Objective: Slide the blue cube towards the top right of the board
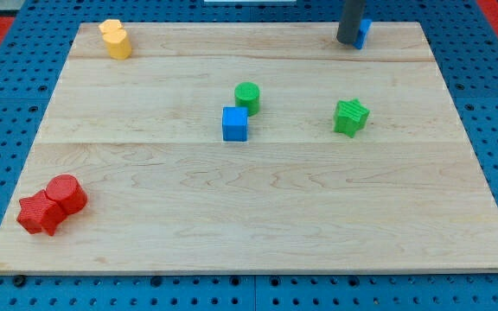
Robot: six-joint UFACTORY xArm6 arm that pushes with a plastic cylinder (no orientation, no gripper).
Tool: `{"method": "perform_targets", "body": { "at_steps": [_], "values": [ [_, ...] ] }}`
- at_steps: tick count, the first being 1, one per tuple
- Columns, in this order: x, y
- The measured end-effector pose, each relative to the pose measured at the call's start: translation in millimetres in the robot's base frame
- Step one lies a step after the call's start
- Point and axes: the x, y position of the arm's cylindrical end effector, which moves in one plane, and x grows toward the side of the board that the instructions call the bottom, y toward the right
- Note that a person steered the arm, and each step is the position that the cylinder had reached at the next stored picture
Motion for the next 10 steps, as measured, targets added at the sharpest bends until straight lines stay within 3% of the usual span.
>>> {"method": "perform_targets", "body": {
  "at_steps": [2,4,5,6,7,8,10],
  "values": [
    [1.1,-2.0],
    [6.9,-152.9],
    [33.9,-235.7],
    [104.6,-280.7],
    [188.1,-287.3],
    [229.1,-277.6],
    [207.3,-231.5]
  ]
}}
